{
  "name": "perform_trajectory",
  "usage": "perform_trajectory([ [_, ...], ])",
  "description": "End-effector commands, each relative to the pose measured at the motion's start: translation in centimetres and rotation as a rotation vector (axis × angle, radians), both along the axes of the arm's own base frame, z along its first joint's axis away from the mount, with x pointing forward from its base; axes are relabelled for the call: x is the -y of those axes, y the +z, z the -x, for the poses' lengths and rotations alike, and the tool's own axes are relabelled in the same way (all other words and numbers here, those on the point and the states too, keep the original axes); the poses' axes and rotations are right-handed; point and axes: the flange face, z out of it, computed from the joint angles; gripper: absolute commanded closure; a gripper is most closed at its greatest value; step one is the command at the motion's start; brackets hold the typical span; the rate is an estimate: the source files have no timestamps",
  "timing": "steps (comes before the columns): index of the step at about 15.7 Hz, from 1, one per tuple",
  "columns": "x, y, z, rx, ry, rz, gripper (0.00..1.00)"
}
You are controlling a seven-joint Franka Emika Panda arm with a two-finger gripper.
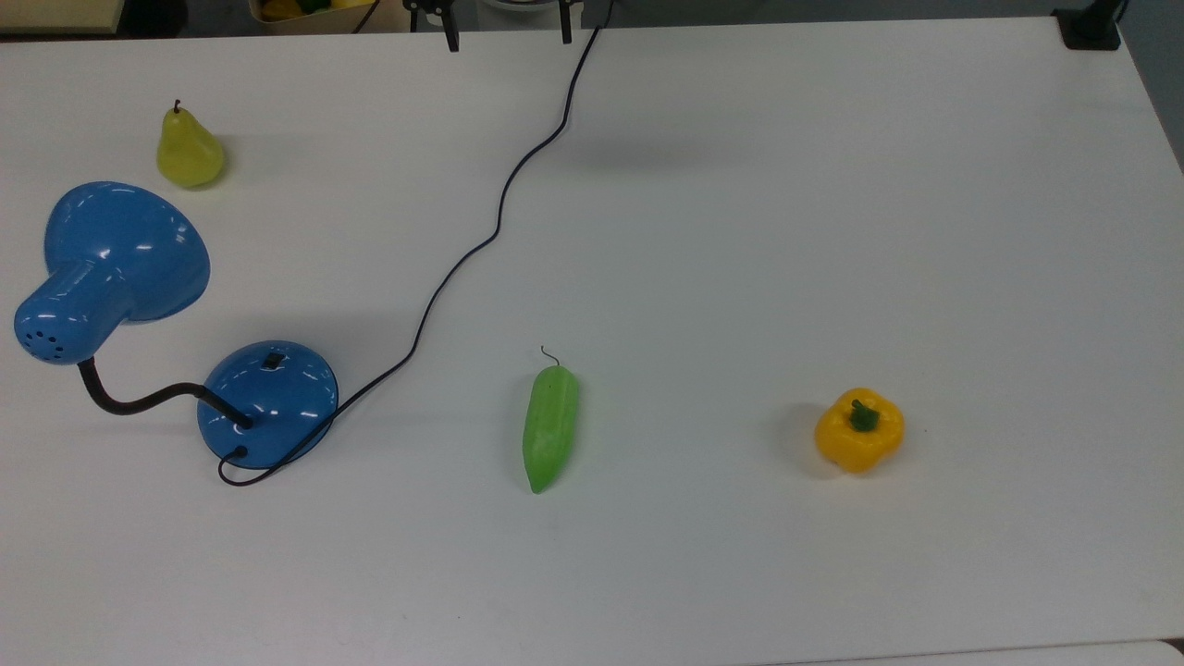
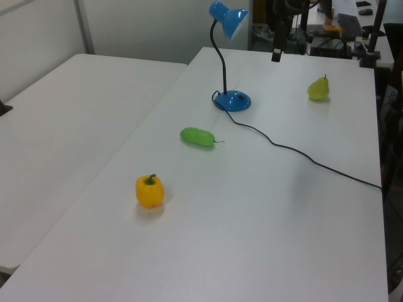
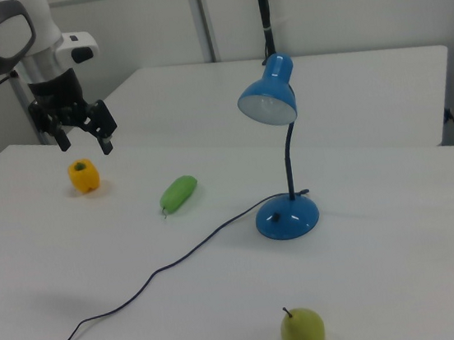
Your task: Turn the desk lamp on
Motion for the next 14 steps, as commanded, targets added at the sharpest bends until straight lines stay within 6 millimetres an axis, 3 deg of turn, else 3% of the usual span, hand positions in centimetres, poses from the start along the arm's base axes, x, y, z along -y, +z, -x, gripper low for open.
perform_trajectory([
  [1, 0.22, 0.19, 0.91, -0.015, -0.007, -0.002, 0.00],
  [7, 0.47, 0.11, 0.85, -0.016, 0.008, -0.002, 0.00],
  [8, 0.46, 0.03, 0.74, -0.016, 0.007, -0.002, 0.04],
  [14, 0.29, 0.19, 0.61, -0.006, 0.008, -0.012, 0.79],
])
